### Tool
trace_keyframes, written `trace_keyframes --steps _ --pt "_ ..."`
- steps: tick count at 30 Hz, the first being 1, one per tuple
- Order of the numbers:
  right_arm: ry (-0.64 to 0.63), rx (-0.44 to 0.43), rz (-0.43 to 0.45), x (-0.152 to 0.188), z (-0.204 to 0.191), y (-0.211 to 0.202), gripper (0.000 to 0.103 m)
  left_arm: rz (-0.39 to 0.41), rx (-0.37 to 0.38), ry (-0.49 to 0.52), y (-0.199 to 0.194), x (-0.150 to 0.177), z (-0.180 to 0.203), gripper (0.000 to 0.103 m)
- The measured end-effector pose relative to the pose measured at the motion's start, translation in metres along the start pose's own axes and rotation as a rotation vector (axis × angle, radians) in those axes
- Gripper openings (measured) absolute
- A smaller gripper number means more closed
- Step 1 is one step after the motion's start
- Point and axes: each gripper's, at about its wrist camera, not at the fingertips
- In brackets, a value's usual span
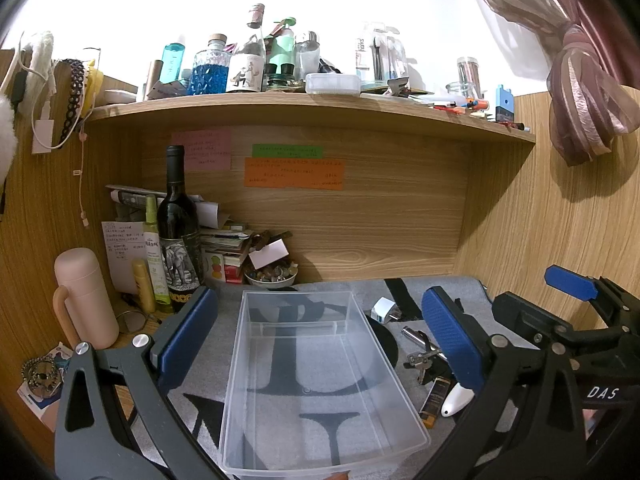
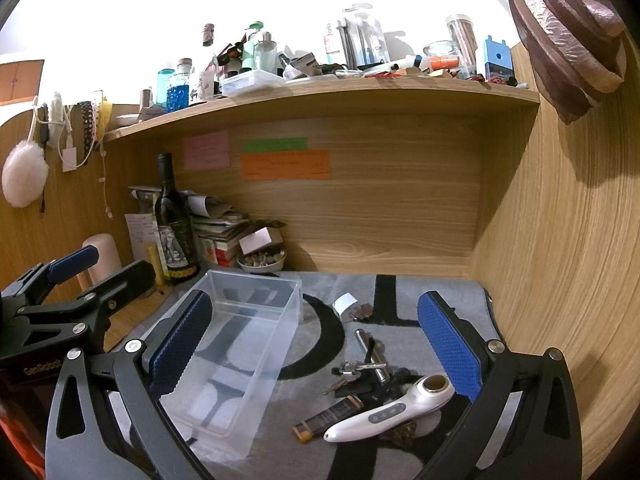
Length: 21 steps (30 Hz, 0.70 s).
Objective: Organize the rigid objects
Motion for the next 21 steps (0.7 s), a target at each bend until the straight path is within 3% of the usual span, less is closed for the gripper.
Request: trace_keyframes --steps 11,16,19,21 --pt "0.005 0.025 -0.008 0.0 0.003 0.009 0.103 -0.041 0.011 -0.012 0.009 -0.005 -0.028 0.103" --pt "0.018 0.051 -0.054 0.001 0.018 0.025 0.103 -0.198 0.03 -0.008 0.041 -0.007 -0.053 0.101" --pt "0.039 0.036 -0.107 0.001 0.028 0.041 0.103 -0.321 -0.021 0.019 0.067 -0.003 -0.063 0.079" --pt "0.043 0.026 -0.138 0.001 0.033 0.052 0.103 -0.372 -0.033 0.022 0.08 0.001 -0.07 0.076"
Point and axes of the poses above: each gripper's, at about its wrist camera, not at the fingertips, and y roughly the way its jaws point, z to its right, x to its underside, and after that the axes turned 12 degrees about -z, right-handed
